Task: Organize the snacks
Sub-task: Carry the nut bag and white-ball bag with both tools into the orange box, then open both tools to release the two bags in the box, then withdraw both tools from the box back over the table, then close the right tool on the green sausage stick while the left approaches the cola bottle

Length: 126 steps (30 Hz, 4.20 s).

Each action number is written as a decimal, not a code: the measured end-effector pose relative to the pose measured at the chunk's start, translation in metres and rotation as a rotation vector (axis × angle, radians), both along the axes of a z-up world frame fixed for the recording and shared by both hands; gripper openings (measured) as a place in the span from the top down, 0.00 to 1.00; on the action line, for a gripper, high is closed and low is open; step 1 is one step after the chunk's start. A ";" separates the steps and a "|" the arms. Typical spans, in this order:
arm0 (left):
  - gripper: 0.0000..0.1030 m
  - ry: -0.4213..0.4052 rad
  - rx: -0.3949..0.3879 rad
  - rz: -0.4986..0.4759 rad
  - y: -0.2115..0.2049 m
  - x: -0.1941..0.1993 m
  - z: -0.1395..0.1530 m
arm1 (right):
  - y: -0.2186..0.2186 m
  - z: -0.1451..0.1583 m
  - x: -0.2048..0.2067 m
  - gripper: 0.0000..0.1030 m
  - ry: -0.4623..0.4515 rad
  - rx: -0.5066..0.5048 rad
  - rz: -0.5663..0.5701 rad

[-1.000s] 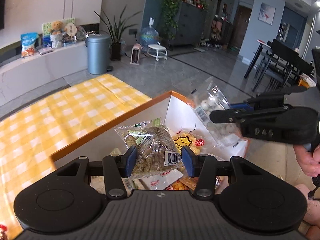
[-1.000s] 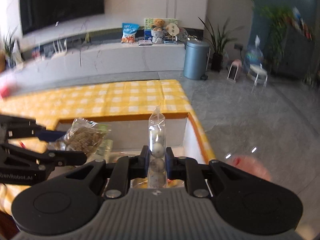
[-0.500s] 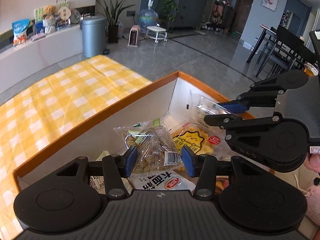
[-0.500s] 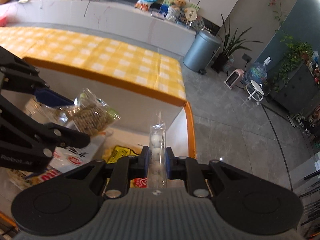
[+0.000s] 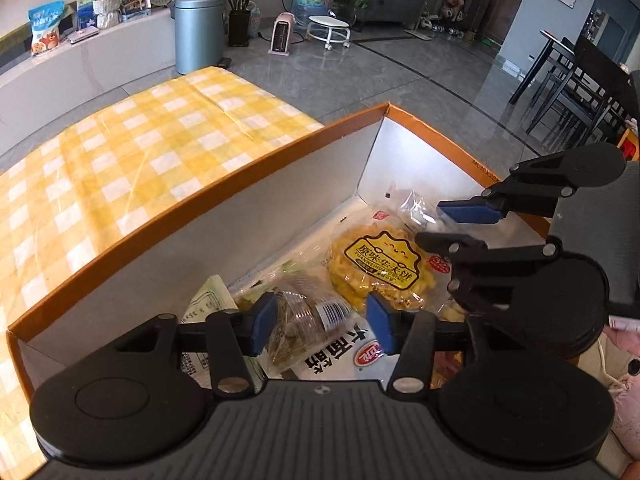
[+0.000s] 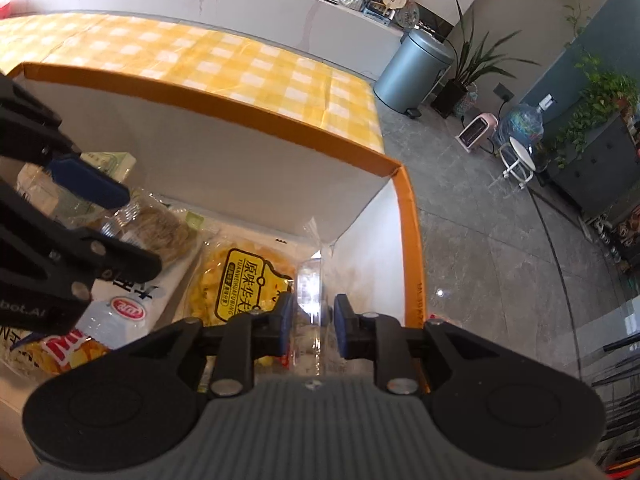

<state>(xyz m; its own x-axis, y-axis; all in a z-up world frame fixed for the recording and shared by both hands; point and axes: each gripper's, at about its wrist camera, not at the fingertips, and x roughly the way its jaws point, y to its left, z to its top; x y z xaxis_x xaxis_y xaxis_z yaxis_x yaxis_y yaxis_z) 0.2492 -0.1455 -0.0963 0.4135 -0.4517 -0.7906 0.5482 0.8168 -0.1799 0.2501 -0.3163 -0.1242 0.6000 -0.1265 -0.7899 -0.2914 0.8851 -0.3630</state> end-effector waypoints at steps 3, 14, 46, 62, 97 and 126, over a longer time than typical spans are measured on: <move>0.19 0.019 0.001 0.000 -0.002 0.000 0.000 | 0.005 0.002 -0.003 0.60 -0.010 -0.023 0.016; 0.13 0.002 -0.007 0.029 0.004 -0.015 0.019 | 0.011 0.020 -0.015 0.37 -0.042 -0.055 0.034; 0.13 -0.354 -0.045 0.364 0.143 -0.152 0.070 | 0.110 0.068 -0.144 0.33 -0.286 0.527 -0.015; 0.13 -0.311 0.007 0.554 0.230 -0.191 0.024 | 0.212 0.034 -0.181 0.27 -0.262 0.471 0.166; 0.13 -0.159 0.110 0.471 0.264 -0.135 -0.013 | 0.283 -0.016 -0.055 0.64 0.283 -0.088 0.658; 0.46 -0.020 0.134 0.466 0.297 -0.068 -0.042 | 0.287 -0.030 -0.033 0.81 0.406 -0.041 0.704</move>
